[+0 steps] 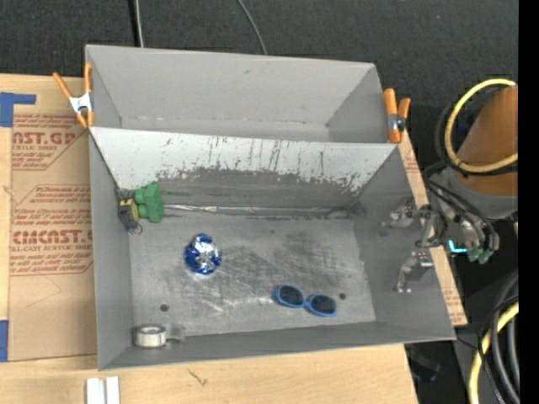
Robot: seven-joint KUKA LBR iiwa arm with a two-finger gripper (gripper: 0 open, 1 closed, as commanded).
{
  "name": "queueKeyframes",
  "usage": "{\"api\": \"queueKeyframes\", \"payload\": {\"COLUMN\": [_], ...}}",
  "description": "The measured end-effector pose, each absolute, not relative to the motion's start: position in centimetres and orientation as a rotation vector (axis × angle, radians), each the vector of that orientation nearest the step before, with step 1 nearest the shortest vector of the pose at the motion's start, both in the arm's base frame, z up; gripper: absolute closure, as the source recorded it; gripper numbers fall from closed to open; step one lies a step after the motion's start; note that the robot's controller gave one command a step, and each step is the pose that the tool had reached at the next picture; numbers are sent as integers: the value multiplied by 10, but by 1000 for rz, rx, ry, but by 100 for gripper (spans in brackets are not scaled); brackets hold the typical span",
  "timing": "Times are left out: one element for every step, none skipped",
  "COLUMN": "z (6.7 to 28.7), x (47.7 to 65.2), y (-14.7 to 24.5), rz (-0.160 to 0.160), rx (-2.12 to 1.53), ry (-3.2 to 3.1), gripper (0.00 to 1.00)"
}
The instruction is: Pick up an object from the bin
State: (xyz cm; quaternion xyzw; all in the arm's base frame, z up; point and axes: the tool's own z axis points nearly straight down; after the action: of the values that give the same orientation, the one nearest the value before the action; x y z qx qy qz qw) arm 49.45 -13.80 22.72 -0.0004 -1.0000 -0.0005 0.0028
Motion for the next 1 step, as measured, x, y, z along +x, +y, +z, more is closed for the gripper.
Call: {"api": "queueKeyframes", "payload": {"z": [71], "x": [484], "y": [-67], "rz": [1], "rx": [-337], "ry": [-3134], "gripper": [0]}}
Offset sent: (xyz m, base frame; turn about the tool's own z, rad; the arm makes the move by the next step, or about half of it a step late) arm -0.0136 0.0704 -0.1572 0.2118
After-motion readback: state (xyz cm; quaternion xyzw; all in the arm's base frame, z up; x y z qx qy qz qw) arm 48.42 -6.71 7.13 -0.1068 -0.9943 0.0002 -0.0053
